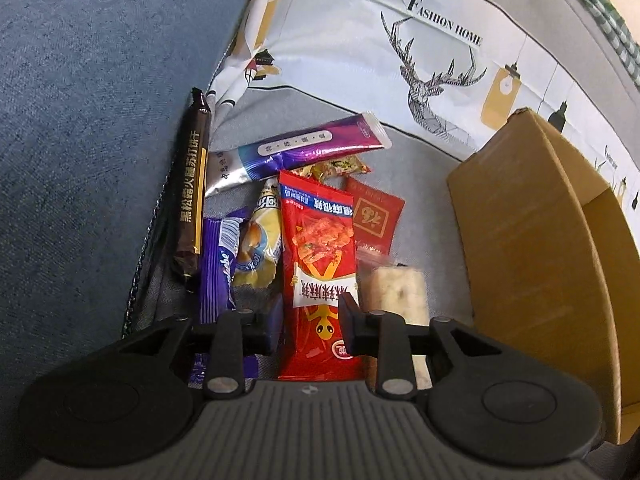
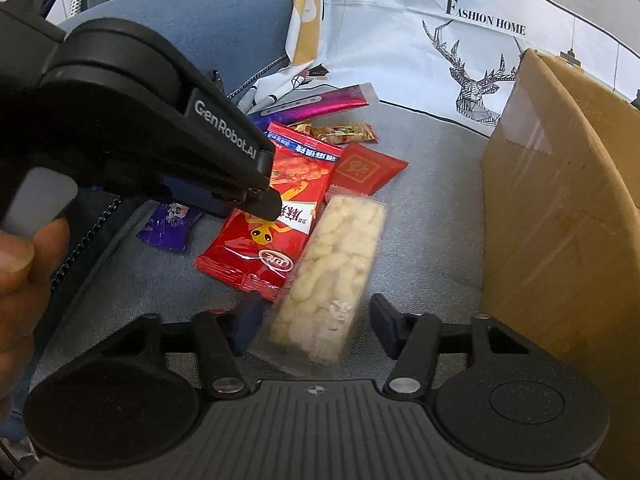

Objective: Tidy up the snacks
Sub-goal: 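Reach both tools back to the pile over the red packet and rice-cake bar, then grasp the red spicy packet with left tool while right tool grasps rice-cake bar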

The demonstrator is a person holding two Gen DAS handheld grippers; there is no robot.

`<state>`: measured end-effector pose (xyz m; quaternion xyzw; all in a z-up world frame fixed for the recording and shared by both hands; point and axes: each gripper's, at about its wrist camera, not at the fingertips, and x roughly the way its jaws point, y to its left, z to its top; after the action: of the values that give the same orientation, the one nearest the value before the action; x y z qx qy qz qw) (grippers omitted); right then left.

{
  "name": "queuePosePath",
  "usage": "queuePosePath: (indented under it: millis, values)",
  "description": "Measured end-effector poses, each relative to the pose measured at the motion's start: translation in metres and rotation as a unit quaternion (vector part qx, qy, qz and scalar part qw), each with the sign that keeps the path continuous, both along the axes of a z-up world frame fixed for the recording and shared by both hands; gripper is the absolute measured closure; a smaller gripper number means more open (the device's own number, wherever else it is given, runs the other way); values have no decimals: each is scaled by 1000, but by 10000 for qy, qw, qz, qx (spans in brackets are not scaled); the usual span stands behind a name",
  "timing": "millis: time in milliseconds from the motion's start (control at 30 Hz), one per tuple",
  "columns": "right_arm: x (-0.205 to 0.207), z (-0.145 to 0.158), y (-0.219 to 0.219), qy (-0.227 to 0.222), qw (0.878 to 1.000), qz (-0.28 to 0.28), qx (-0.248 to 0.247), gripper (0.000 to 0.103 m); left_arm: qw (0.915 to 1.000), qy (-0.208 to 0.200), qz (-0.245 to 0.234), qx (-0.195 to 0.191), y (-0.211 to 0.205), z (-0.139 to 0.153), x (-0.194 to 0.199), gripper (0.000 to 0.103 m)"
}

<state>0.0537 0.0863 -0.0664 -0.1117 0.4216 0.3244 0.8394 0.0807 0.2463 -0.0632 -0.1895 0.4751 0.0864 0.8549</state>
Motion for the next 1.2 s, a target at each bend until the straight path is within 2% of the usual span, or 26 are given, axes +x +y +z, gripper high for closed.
queuePosePath:
  millis: [33, 67, 133, 267, 400, 433, 533, 700, 833, 900, 933, 967, 1067, 1133, 1200]
  values:
    - [0, 0, -1, -17, 10000, -4, -3, 53, 10000, 1, -12, 16, -1, 0, 0, 72]
    - [-1, 1, -1, -45, 10000, -14, -4, 59, 10000, 8, -22, 39, -1, 0, 1, 78]
    - [1, 2, -2, -79, 10000, -40, 13, 64, 9999, 55, -36, 141, -2, 0, 1, 88]
    - [1, 7, -6, -130, 9999, -29, 81, 65, 9999, 2, -67, 115, -2, 5, -1, 94]
    - [-5, 14, -10, -223, 9997, 92, 99, 65, 9997, -63, -173, 131, -3, 15, -8, 95]
    - [-7, 16, -11, -258, 9993, 175, 229, 65, 9997, -53, -196, 165, -4, 19, -11, 95]
    - [-15, 21, -14, -243, 9992, 253, 214, 65, 9997, 54, -217, 124, -6, 26, -23, 95]
    - [-29, 25, -21, 1, 9996, 202, 177, 65, 9984, 288, -476, 6, -12, 33, -48, 95]
    - [-36, 19, -33, 338, 9994, 2, 62, 65, 9980, 382, -507, 31, -12, 33, -61, 94]
    - [-41, 17, -36, 323, 9994, 104, 43, 65, 9983, 368, -435, 107, -10, 34, -62, 90]
    - [-43, 17, -37, 338, 9993, 156, 97, 64, 9986, 324, -400, 77, -9, 34, -62, 80]
    - [-43, 18, -38, 372, 9990, 178, 174, 64, 9989, 286, -371, 40, -9, 34, -61, 67]
    - [-42, 19, -41, 357, 9986, 222, 325, 58, 9987, 307, -386, 88, -14, 32, -54, 51]
    - [-43, 19, -39, 320, 9984, 287, 362, 55, 9979, 457, -430, 138, -18, 24, -48, 42]
    - [-41, 17, -36, 326, 9984, 311, 335, 54, 9963, 625, -502, 305, -23, 17, -43, 40]
